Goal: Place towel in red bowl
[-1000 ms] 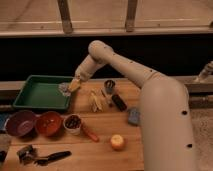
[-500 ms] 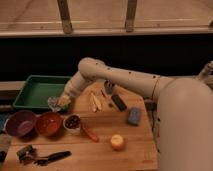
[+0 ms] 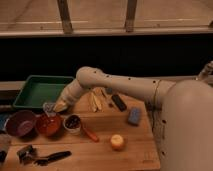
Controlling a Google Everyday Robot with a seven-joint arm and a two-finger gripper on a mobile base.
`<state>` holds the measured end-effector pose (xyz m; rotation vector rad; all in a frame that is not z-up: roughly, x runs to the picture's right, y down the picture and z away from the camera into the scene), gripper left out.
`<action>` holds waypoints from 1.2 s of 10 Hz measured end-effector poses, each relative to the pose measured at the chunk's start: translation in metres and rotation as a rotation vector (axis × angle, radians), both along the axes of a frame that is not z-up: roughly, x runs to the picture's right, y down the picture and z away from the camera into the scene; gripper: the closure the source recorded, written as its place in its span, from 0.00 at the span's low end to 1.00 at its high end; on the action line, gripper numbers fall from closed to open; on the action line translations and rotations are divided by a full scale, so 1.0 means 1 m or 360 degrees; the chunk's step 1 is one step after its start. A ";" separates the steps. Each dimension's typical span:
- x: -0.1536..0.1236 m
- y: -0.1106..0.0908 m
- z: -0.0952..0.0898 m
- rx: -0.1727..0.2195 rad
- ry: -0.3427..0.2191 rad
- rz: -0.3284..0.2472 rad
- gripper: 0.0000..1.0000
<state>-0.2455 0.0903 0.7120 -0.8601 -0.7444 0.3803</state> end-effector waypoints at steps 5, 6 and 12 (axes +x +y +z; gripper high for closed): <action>-0.044 0.039 0.002 -0.0125 -0.0130 -0.0177 0.87; -0.050 0.044 0.003 -0.0148 -0.0155 -0.0200 0.87; -0.094 0.075 0.031 -0.0251 -0.0232 -0.0381 0.80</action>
